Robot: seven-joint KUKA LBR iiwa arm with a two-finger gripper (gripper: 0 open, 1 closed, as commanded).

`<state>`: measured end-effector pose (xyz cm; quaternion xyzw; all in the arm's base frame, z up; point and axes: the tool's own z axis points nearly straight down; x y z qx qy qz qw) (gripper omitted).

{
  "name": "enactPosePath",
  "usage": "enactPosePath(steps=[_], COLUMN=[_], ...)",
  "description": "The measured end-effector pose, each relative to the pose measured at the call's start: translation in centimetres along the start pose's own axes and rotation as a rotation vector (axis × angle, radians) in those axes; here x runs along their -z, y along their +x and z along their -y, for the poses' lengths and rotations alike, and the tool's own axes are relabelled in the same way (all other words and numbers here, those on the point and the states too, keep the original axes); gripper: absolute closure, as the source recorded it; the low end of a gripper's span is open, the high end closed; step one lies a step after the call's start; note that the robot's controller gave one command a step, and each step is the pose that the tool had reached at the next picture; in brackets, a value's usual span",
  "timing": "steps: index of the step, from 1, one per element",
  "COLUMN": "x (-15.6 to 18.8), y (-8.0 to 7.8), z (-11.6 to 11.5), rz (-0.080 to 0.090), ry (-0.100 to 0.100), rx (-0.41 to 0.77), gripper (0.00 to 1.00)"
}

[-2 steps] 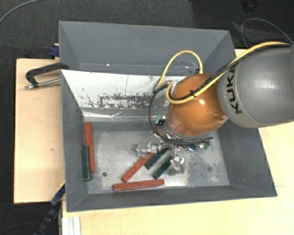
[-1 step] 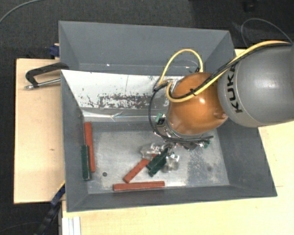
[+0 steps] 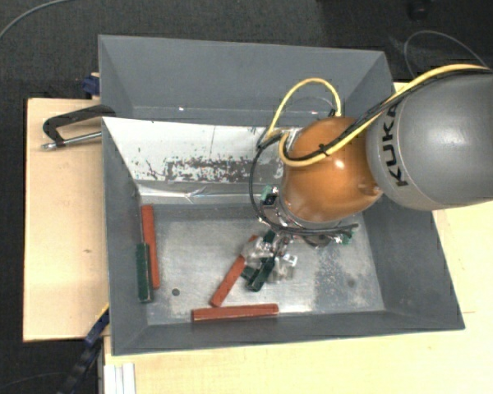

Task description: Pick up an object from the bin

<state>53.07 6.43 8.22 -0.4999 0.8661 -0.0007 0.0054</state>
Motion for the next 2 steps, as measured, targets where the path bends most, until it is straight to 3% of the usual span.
enactPosePath(steps=[2], x=[4.3], y=[-0.5], z=[0.2], rz=[-0.002], ry=[-0.001], rx=[-0.004], gripper=[1.0])
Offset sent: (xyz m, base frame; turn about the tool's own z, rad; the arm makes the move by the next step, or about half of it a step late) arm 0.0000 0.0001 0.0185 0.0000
